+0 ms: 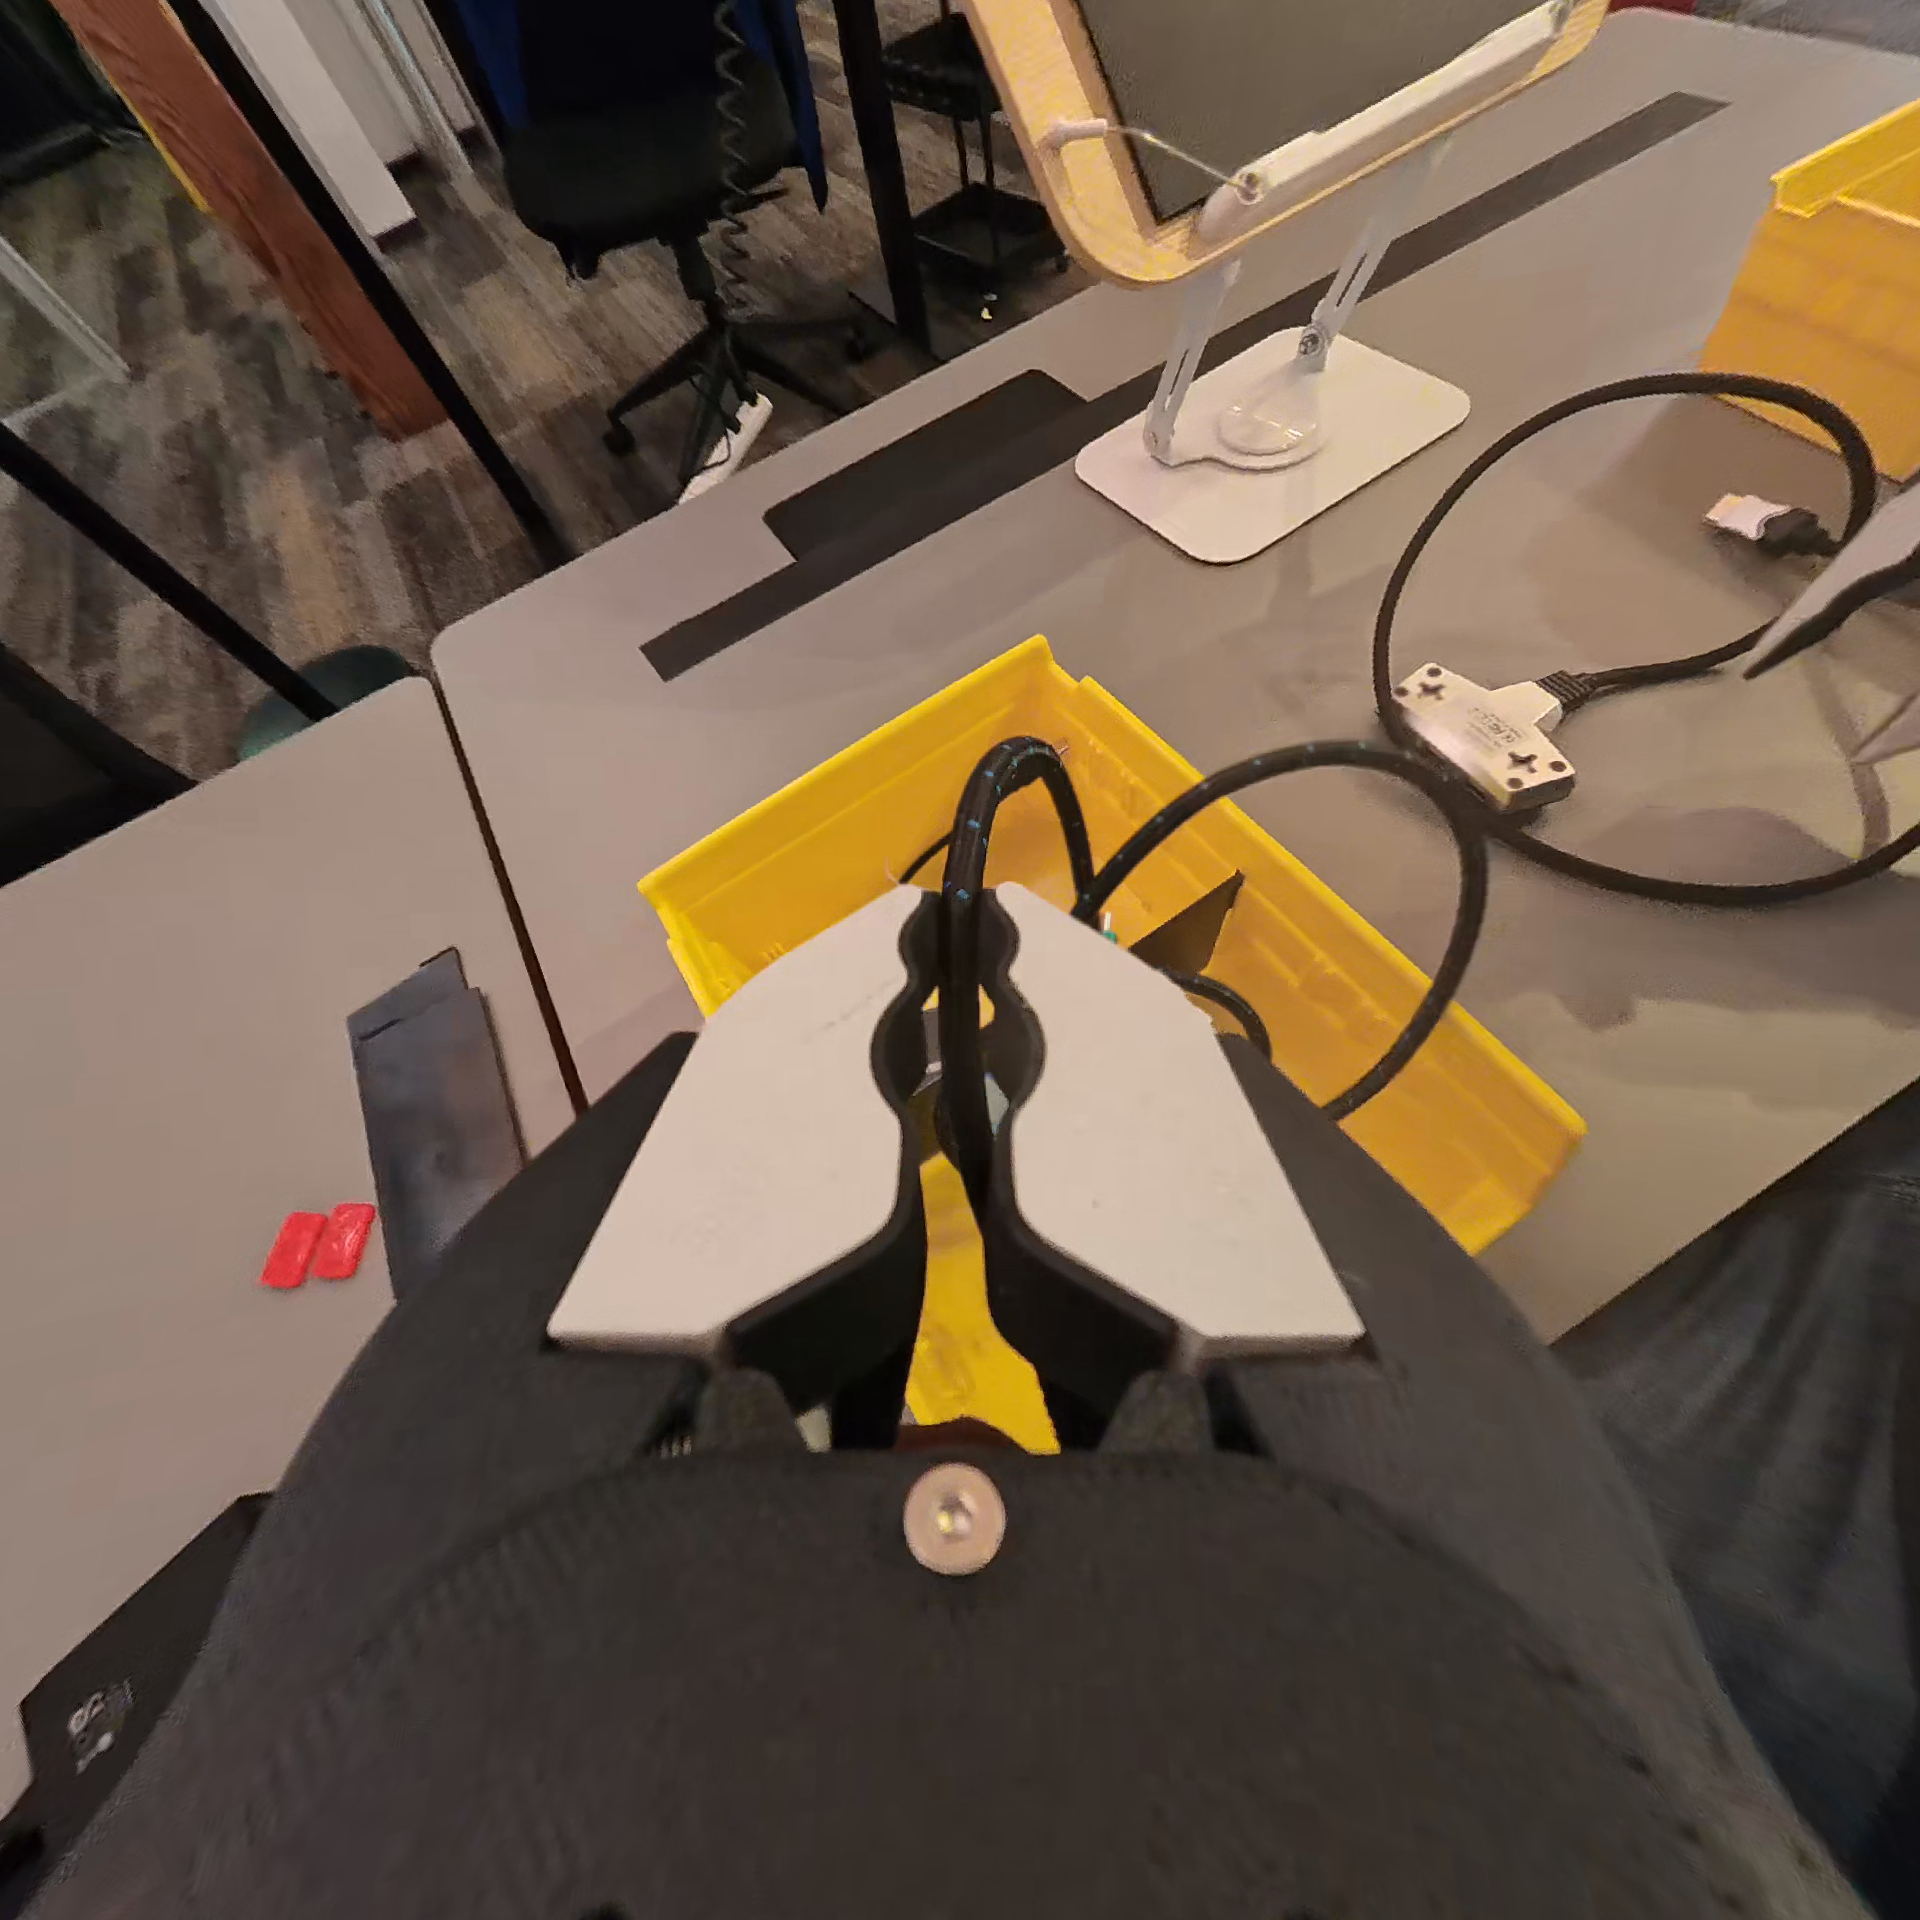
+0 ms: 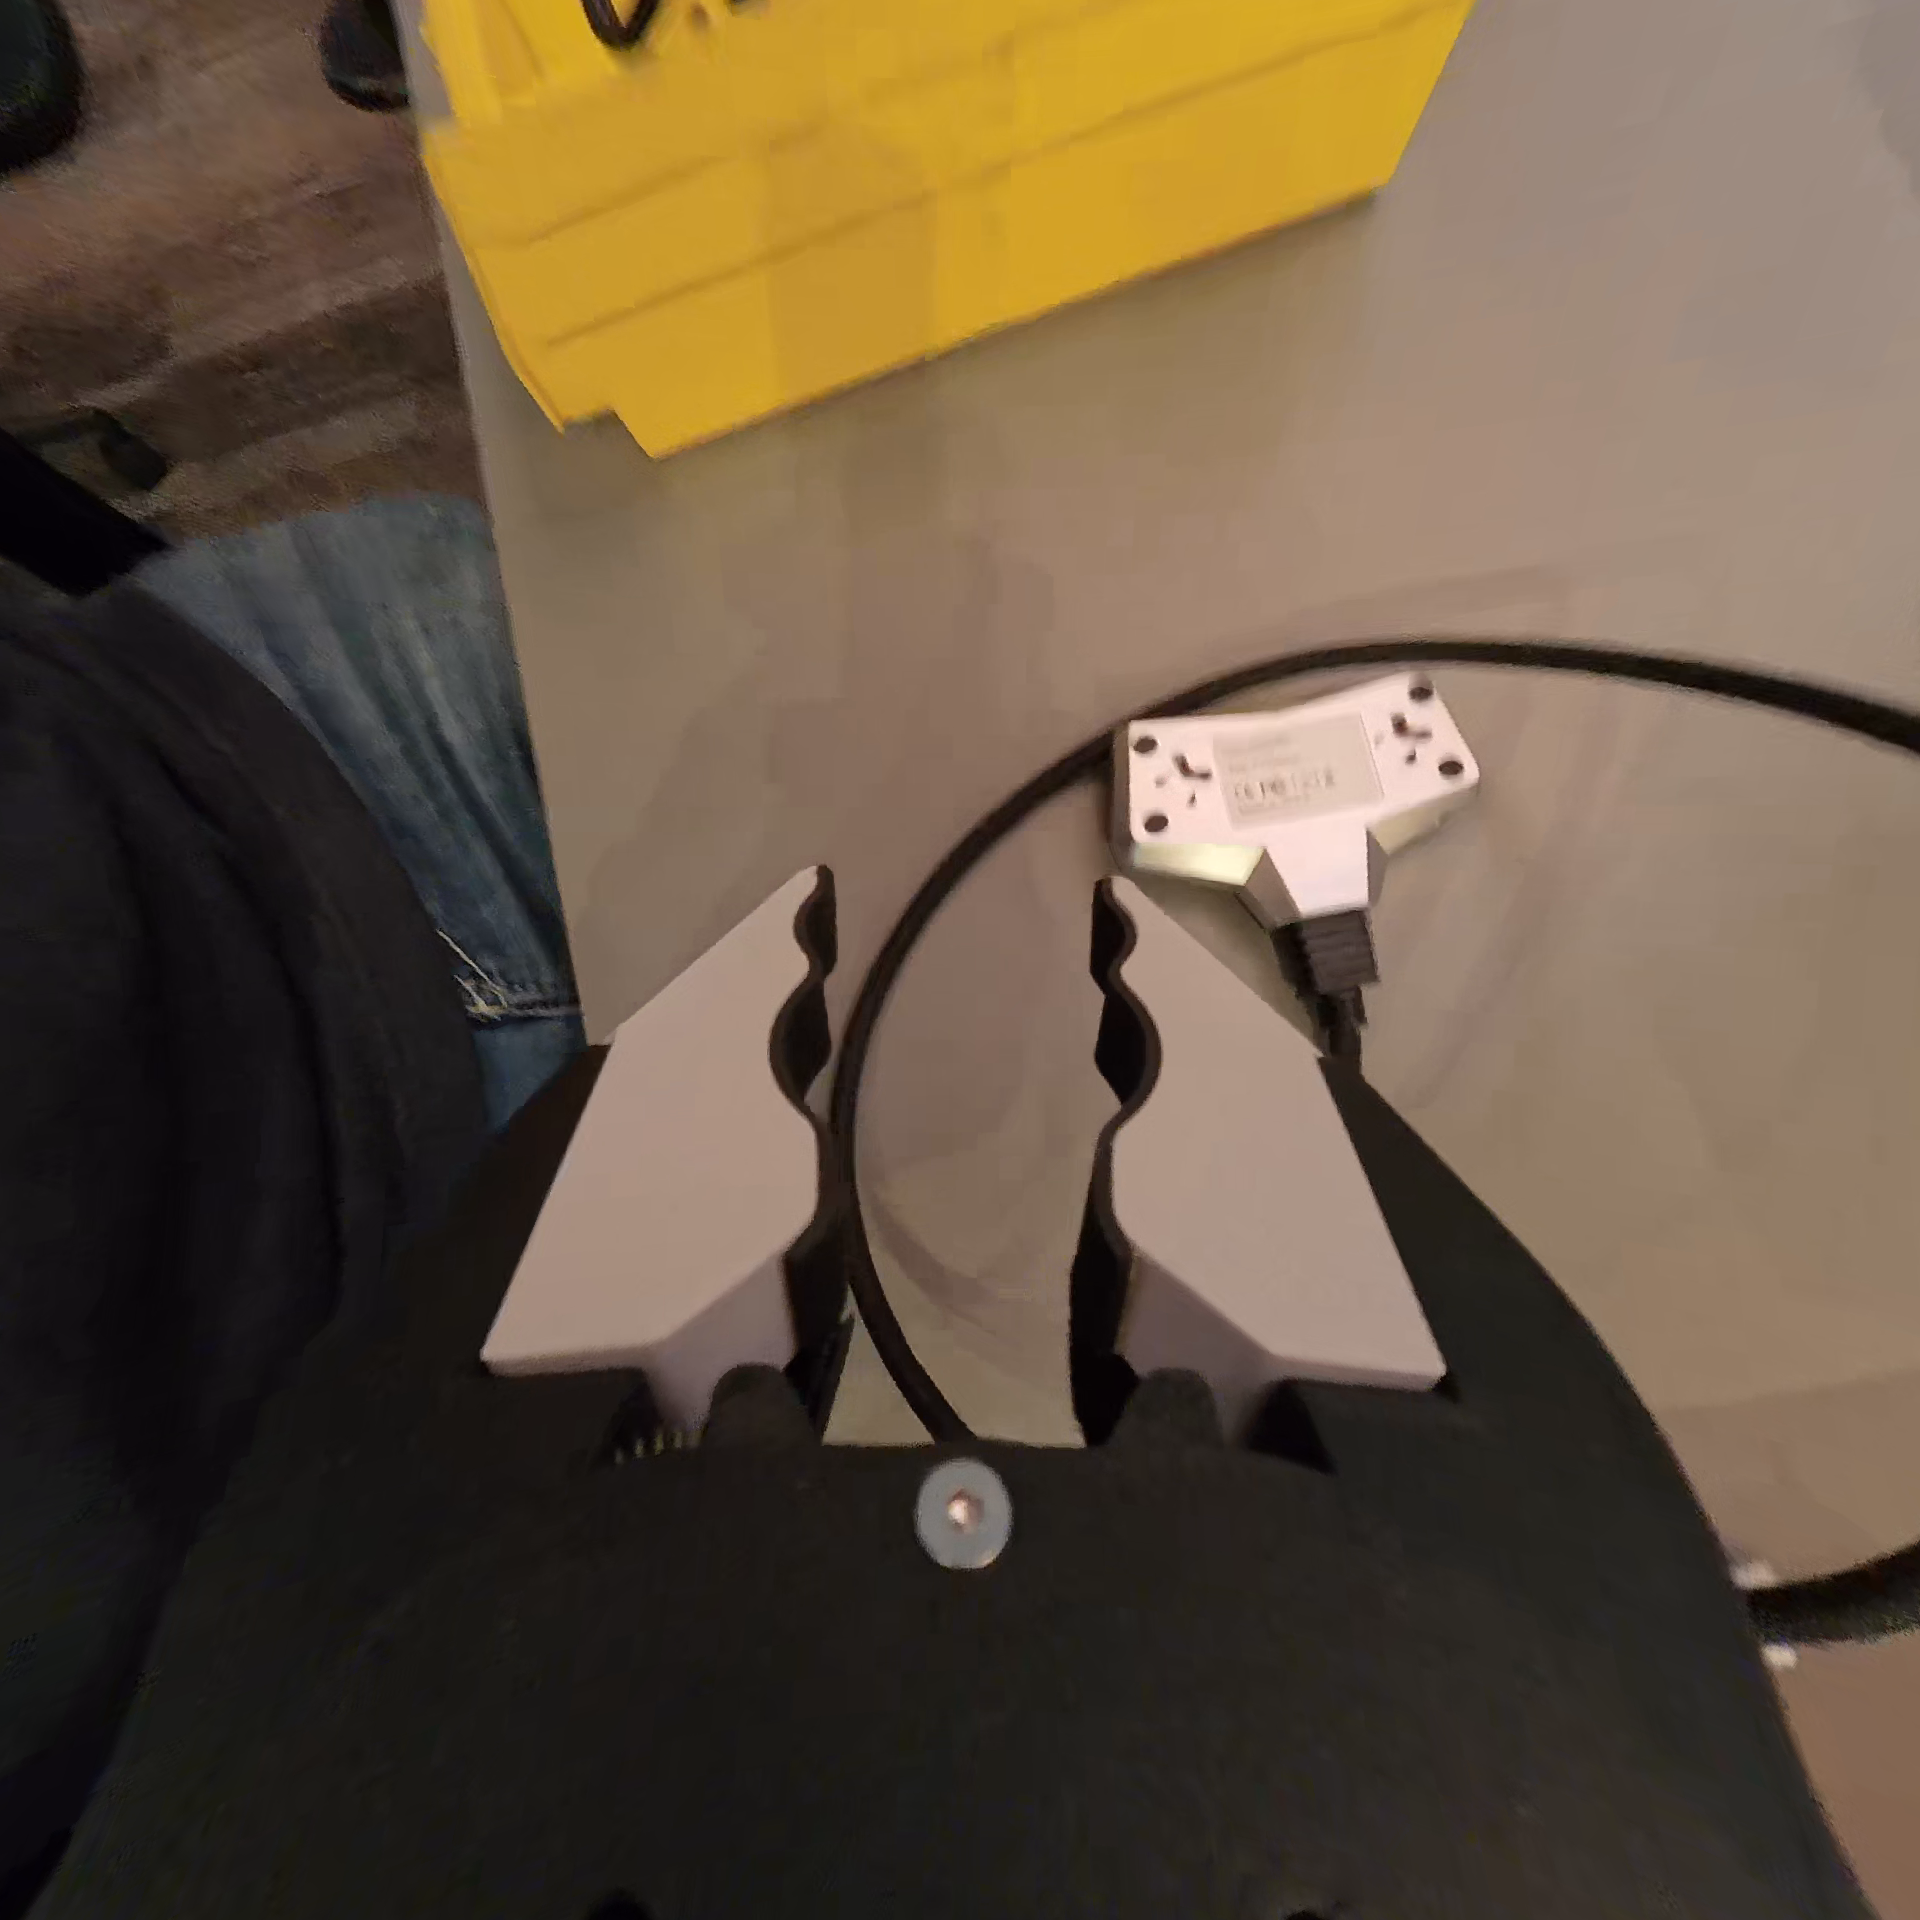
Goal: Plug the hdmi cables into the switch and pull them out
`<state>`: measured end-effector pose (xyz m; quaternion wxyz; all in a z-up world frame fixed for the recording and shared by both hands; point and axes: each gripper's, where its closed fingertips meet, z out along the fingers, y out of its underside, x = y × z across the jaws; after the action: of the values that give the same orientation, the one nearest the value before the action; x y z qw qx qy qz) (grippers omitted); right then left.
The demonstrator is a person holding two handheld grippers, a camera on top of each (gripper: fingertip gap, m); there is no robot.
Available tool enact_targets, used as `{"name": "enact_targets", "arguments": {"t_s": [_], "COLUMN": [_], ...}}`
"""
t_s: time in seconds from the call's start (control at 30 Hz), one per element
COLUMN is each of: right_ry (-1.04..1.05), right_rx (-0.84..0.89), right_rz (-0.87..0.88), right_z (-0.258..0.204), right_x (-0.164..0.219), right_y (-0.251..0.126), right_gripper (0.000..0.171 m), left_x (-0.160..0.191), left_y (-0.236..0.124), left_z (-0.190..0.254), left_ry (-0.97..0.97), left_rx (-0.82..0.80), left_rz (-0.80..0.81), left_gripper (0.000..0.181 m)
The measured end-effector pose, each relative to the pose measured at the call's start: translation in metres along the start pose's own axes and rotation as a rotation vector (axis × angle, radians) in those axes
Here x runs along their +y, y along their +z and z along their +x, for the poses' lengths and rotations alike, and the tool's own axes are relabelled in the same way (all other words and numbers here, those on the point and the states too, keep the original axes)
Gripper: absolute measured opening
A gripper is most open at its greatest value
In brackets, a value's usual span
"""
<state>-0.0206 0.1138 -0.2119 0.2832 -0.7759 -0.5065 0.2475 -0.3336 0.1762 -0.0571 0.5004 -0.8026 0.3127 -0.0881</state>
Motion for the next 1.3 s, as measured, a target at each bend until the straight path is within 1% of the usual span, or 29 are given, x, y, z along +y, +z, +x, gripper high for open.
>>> {"name": "enact_targets", "arguments": {"t_s": [0.13, 0.2, 0.27, 0.33, 0.43, 0.53, 0.6, 0.67, 0.7, 0.73, 0.8, 0.9, 0.93, 1.0, 1.03, 1.07, 1.13, 1.2, 1.27, 1.3], "right_ry": [-0.050, -0.071, -0.064, -0.036, -0.018, -0.027, -0.028, -0.009, 0.000, 0.009, 0.020, 0.038, 0.044, 0.042, 0.043, 0.045, 0.048, 0.048, 0.048, 0.048], "right_rx": [-0.041, -0.071, -0.140, -0.202, -0.217, -0.209, -0.190, -0.184, -0.179, -0.176, -0.171, -0.162, -0.160, -0.145, -0.140, -0.140, -0.139, -0.139, -0.141, -0.142], "right_rz": [0.072, 0.101, 0.135, 0.131, 0.122, 0.107, 0.095, 0.097, 0.098, 0.097, 0.090, 0.085, 0.089, 0.093, 0.095, 0.099, 0.095, 0.086, 0.083, 0.082], "right_z": [-0.020, -0.032, -0.047, -0.057, -0.059, -0.061, -0.058, -0.054, -0.052, -0.051, -0.047, -0.040, -0.038, -0.034, -0.033, -0.032, -0.031, -0.031, -0.030, -0.030], "right_x": [-0.045, -0.069, -0.093, -0.105, -0.114, -0.111, -0.104, -0.098, -0.094, -0.090, -0.082, -0.073, -0.072, -0.071, -0.070, -0.070, -0.067, -0.064, -0.063, -0.062], "right_y": [0.005, 0.015, 0.029, 0.046, 0.064, 0.069, 0.069, 0.068, 0.067, 0.067, 0.066, 0.063, 0.061, 0.057, 0.056, 0.055, 0.056, 0.057, 0.058, 0.059], "right_gripper": [0.058, 0.066, 0.068, 0.070, 0.069, 0.068, 0.068, 0.068, 0.067, 0.067, 0.066, 0.066, 0.066, 0.065, 0.065, 0.065, 0.065, 0.065, 0.065, 0.065], "left_x": [0.000, 0.002, 0.003, 0.006, 0.011, 0.017, 0.014, 0.003, -0.004, -0.005, 0.015, 0.063, 0.073, 0.078, 0.077, 0.070, 0.051, 0.032, 0.012, 0.008], "left_y": [0.003, 0.005, 0.007, 0.010, 0.013, 0.017, 0.017, 0.007, 0.000, -0.004, 0.002, 0.018, 0.019, 0.015, 0.013, 0.009, 0.000, -0.007, -0.006, -0.001], "left_z": [0.006, 0.012, 0.014, 0.017, 0.015, 0.011, 0.008, 0.003, 0.001, -0.003, -0.014, -0.034, -0.035, -0.038, -0.039, -0.041, -0.036, -0.022, 0.011, 0.034], "left_ry": [0.007, 0.019, 0.024, 0.024, 0.008, 0.016, 0.022, 0.089, 0.104, 0.101, 0.097, 0.083, 0.048, -0.035, -0.046, -0.037, 0.025, 0.099, 0.236, 0.330], "left_rx": [-0.004, 0.007, 0.006, 0.011, 0.007, -0.028, -0.048, -0.110, -0.140, -0.162, -0.182, -0.235, -0.223, -0.208, -0.214, -0.241, -0.283, -0.294, -0.219, -0.153], "left_rz": [-0.009, -0.013, -0.005, -0.008, -0.004, -0.008, 0.022, 0.068, 0.099, 0.098, 0.023, -0.144, -0.176, -0.185, -0.178, -0.157, -0.126, -0.093, -0.047, -0.043], "left_gripper": [0.007, 0.007, 0.006, 0.007, 0.006, 0.007, 0.007, 0.007, 0.007, 0.007, 0.007, 0.006, 0.007, 0.007, 0.013, 0.027, 0.042, 0.045, 0.043, 0.037]}}
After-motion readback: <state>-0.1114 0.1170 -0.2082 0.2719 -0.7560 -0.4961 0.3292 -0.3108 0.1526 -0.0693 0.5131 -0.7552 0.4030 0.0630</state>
